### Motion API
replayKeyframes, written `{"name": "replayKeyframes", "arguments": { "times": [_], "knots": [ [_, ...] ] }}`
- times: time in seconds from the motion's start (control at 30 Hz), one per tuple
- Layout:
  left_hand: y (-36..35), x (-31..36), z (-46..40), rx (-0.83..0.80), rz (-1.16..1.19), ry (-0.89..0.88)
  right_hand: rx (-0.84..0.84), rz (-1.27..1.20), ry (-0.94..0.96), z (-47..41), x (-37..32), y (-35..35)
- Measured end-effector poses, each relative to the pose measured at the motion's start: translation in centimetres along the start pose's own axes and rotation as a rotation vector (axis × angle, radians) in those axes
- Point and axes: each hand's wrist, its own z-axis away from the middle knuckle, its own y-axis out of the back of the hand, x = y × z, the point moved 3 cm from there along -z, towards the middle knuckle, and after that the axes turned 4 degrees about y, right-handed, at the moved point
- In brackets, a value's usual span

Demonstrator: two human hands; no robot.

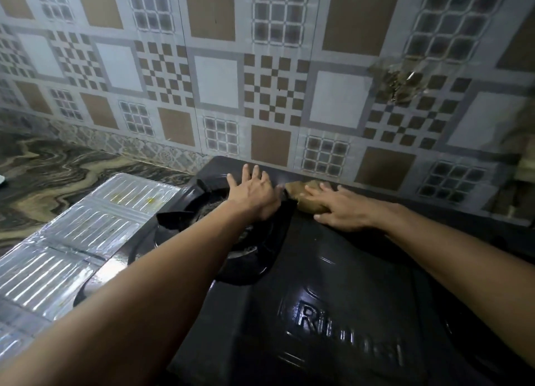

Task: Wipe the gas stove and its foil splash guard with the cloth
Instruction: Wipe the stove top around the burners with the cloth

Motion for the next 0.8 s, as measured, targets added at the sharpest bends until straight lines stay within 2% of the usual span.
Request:
{"name": "replayKeyframes", "arguments": {
  "times": [0.2,0.47,0.6,0.8],
  "knots": [
    [-0.2,-0.5,0.4,0.003,0.025,-0.006,0.037,0.037,0.097,5.0,-5.2,-1.5],
    [1.4,-3.7,3.2,0.028,0.0,0.028,0.152,-0.101,-0.012,4.1,-4.5,-1.2],
    [1.9,-7.1,5.5,0.063,0.009,0.071,0.114,-0.155,0.108,7.6,-8.7,-3.8],
    [1.8,-13.1,9.6,0.124,0.195,0.17,0.146,-0.146,0.146,11.6,-16.5,-4.9]
  ]
}}
